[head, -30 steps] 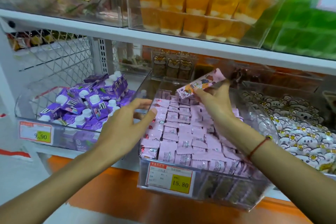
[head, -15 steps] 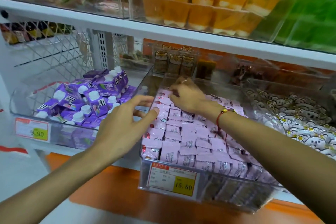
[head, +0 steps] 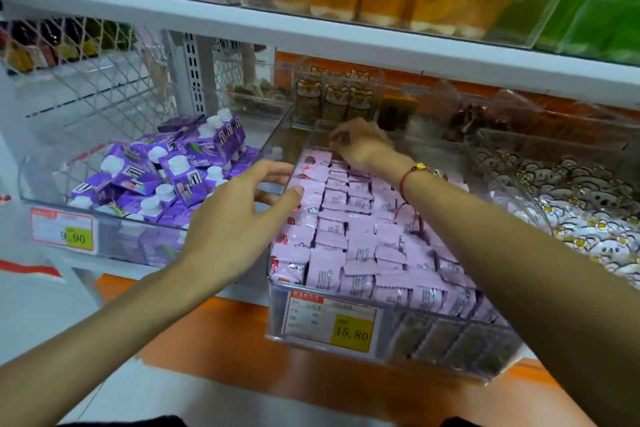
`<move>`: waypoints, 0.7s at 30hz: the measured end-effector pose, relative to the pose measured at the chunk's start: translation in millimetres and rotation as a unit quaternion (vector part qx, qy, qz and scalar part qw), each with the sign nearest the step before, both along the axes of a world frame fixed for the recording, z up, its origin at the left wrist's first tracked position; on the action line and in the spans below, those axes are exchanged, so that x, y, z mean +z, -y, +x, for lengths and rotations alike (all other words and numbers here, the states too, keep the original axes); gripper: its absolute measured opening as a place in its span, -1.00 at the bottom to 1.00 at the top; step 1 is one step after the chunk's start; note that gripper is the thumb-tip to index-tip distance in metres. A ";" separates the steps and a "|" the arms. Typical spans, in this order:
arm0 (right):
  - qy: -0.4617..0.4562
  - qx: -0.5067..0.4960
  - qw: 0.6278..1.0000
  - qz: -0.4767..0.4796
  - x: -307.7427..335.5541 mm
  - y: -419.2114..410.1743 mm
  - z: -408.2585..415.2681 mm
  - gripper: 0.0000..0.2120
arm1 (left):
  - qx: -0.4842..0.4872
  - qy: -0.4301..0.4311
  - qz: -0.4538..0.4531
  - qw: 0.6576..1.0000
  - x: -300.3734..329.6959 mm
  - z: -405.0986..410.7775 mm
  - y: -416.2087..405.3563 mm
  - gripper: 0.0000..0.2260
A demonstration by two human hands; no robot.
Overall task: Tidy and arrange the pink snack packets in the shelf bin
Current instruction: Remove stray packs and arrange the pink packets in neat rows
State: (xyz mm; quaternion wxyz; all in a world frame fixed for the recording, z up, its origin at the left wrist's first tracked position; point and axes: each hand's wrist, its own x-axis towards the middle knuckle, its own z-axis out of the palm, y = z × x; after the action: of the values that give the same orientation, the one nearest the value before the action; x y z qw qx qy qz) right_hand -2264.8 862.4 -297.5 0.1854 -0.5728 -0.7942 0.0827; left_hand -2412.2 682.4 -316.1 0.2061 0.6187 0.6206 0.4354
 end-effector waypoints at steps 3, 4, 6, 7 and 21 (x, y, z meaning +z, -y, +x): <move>0.073 0.002 0.997 0.004 -4.6 -2.5 -8.7 -0.77 | 0.014 -0.003 -0.010 1.000 0.4 0.7 0.7 -0.66; 0.073 -0.006 0.997 0.011 -5.3 -3.9 -10.2 -0.78 | 0.015 -0.003 -0.013 1.000 0.5 0.8 1.2 -0.66; 0.045 -0.015 0.999 0.020 -7.0 -6.4 -10.8 -0.79 | 0.015 -0.002 -0.014 1.000 1.0 0.7 2.0 -0.67; 0.022 -0.015 0.999 0.023 -7.3 -7.8 -10.0 -0.80 | 0.016 -0.004 -0.014 1.000 1.3 0.6 2.0 -0.67; -0.614 -0.125 0.779 -0.024 40.7 78.7 27.9 -0.76 | 0.006 0.031 0.037 0.999 2.8 -0.5 1.0 -0.54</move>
State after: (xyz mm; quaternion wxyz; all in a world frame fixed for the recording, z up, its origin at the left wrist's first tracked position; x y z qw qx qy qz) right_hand -2236.9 783.8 -256.8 0.6288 -0.4988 -0.4312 0.4122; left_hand -2412.7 681.4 -313.3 0.1994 0.6083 0.6014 0.4781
